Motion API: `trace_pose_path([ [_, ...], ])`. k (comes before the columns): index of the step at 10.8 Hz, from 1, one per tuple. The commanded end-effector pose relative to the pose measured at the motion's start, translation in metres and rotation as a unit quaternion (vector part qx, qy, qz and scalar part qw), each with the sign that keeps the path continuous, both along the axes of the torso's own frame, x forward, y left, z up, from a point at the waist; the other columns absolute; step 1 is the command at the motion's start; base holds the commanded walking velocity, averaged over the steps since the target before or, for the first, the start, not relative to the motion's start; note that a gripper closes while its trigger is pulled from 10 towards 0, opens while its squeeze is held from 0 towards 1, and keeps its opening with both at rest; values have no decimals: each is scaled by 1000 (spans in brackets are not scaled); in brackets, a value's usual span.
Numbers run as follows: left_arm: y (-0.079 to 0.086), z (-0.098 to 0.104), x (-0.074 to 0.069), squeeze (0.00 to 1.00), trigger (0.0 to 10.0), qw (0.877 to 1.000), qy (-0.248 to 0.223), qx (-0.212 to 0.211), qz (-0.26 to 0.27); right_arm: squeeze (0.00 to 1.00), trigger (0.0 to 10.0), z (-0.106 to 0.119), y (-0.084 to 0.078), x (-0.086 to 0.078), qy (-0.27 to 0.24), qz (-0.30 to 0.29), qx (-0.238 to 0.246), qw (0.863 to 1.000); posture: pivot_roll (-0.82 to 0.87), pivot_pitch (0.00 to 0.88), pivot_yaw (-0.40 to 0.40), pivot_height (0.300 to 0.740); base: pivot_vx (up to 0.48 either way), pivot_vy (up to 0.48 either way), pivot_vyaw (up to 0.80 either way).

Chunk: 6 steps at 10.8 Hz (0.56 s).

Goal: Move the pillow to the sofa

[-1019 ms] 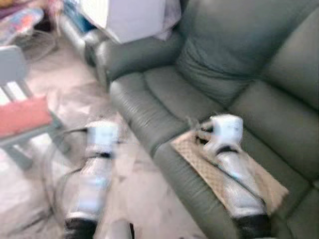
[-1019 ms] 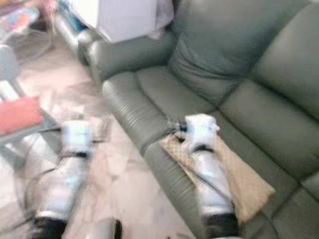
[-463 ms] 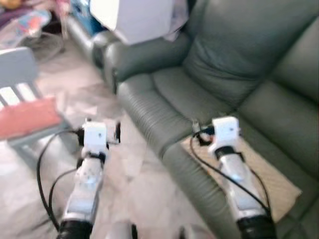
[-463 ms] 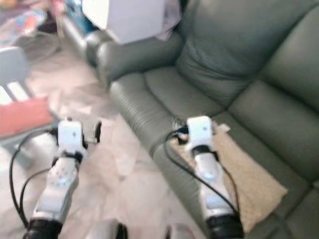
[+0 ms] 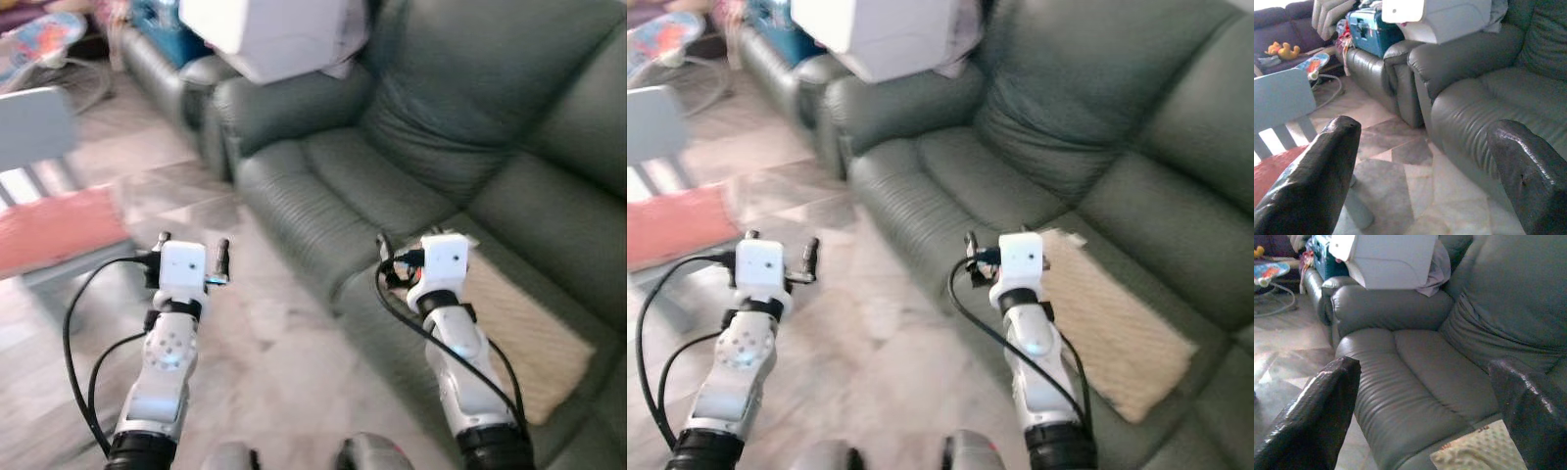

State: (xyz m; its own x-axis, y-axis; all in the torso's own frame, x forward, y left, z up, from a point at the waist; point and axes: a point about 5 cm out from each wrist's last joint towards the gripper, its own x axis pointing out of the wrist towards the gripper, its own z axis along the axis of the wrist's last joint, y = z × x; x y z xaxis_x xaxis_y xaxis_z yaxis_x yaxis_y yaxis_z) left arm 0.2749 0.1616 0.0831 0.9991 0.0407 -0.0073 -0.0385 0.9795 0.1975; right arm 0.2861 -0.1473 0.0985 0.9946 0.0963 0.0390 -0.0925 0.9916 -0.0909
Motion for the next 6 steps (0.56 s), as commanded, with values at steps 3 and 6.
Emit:
trace_pose_path([
  [3, -5, 3, 1, 0, 10000, 1000, -4, 4, -3, 0, 10000, -3, -10, -2, 0, -8, -1, 1000, 19, 90, -39, 740, 0, 480, 0],
  [6, -4, 3, 1, 0, 10000, 1000, -5, 11, 0, 0, 10000, -2, -9, -4, -6, -2, -1, 1000, 18, 91, -37, 740, 0, 480, 196],
])
